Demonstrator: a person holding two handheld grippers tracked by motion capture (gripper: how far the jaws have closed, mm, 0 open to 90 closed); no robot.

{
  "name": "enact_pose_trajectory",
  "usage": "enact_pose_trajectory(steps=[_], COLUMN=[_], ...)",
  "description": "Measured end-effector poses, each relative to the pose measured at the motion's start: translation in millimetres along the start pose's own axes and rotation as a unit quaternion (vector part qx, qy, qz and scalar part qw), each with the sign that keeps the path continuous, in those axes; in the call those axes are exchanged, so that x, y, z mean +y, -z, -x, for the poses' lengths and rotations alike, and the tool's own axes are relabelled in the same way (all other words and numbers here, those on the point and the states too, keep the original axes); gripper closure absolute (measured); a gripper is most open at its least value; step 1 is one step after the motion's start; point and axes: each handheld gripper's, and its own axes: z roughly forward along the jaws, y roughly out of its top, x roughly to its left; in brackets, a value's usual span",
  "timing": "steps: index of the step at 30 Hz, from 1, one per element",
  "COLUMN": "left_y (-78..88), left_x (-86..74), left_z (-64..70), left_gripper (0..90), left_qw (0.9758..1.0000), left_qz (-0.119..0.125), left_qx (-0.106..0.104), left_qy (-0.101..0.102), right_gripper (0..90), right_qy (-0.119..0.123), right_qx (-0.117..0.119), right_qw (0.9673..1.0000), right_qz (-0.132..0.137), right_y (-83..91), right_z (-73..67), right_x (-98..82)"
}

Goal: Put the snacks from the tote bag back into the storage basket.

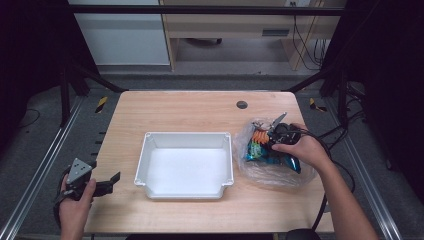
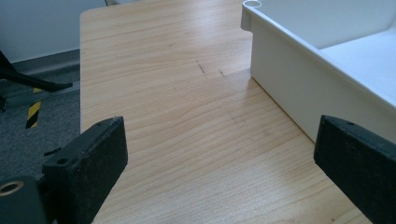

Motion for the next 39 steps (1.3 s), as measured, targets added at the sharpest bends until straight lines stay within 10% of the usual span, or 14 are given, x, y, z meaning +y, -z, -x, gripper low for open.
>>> enact_pose_trajectory(steps=[24, 39], left_y=[-0.9, -0.2], left_x=[-0.3, -0.2], left_z=[0.3, 0.0], left_gripper=[2.7, 2.6], left_qw=[1.0000, 1.0000], left_qz=[-0.002, -0.002], left_qx=[-0.001, 0.002], left_qy=[0.002, -0.001], right_gripper=[5.8, 24.0], right_qy=[0.016, 0.036], right_qx=[-0.010, -0.008], right_qw=[0.9996, 0.9990], right_qz=[-0.023, -0.027], right_y=[-16.5, -9.1], right_z=[-3.1, -6.1], right_x=[-4.8, -6.9])
